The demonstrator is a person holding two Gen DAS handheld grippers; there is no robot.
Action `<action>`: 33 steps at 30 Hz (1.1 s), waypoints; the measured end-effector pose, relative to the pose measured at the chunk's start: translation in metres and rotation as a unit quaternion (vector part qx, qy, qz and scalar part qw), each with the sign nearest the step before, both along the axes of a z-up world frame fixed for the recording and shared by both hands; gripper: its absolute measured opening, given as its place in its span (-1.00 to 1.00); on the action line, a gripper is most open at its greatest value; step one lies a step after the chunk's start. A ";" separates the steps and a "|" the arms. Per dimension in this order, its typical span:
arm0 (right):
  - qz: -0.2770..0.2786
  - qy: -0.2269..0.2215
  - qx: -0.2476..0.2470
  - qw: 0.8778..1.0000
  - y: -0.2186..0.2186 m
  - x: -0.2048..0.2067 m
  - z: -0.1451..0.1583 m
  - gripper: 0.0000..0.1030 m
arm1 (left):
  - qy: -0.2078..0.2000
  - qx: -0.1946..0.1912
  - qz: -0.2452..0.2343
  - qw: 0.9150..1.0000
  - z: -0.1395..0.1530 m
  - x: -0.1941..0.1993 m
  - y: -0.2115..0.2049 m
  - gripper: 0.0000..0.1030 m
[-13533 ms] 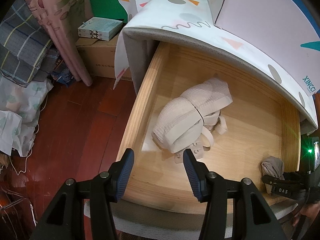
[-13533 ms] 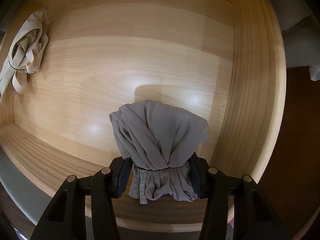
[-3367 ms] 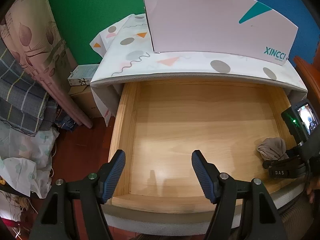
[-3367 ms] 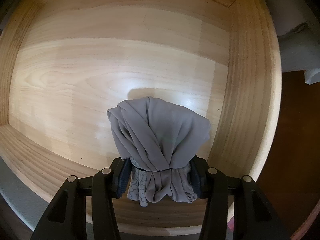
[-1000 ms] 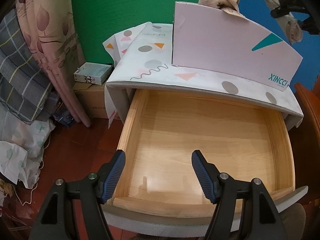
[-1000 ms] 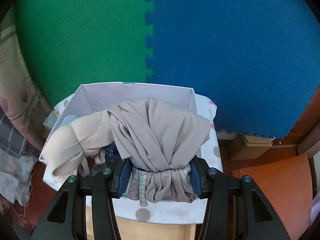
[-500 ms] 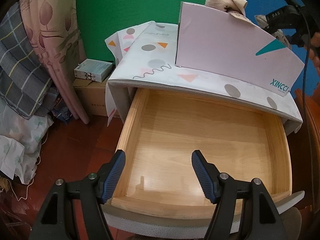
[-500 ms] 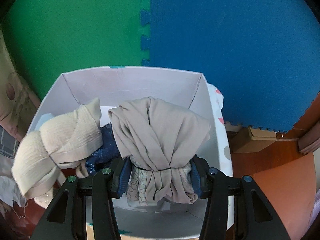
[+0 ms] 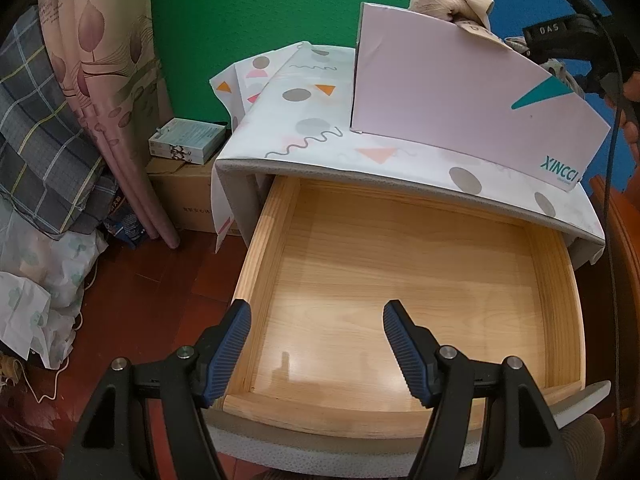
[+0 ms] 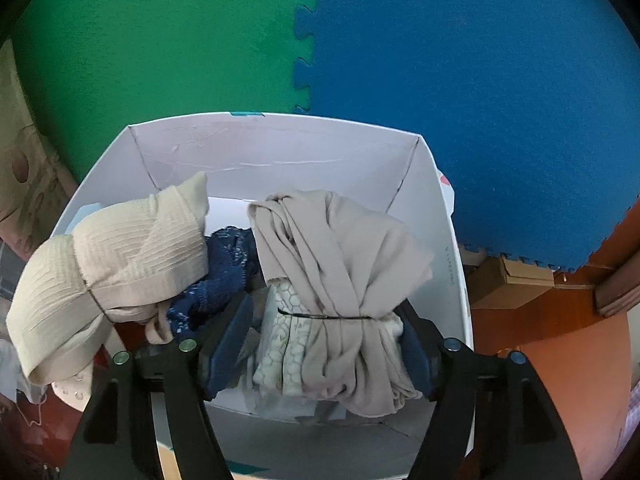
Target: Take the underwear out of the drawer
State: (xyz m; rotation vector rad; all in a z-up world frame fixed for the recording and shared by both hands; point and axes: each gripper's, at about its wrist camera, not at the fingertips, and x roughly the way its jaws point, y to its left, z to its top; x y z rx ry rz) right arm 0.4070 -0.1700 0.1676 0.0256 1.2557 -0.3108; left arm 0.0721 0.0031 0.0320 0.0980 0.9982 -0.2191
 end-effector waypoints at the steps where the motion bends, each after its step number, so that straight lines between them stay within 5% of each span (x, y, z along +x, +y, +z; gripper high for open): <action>1: 0.003 -0.002 -0.001 1.000 0.002 0.000 0.002 0.44 | 0.000 0.001 0.000 1.000 0.000 0.000 0.000 0.37; 10: 0.029 -0.030 -0.001 0.999 0.020 -0.018 0.043 0.57 | -0.001 0.001 0.000 1.000 0.000 0.000 0.000 0.37; 19: 0.036 -0.069 0.022 0.997 0.029 -0.087 0.084 0.73 | -0.003 0.007 -0.004 1.000 -0.001 -0.003 0.000 0.37; 28: 0.030 -0.036 0.001 0.999 0.048 -0.189 0.036 0.78 | -0.007 0.017 -0.013 1.000 0.002 -0.008 -0.003 0.37; 33: 0.009 -0.008 0.032 0.999 0.055 -0.224 -0.002 0.78 | -0.010 0.019 -0.020 1.000 0.004 -0.014 -0.003 0.37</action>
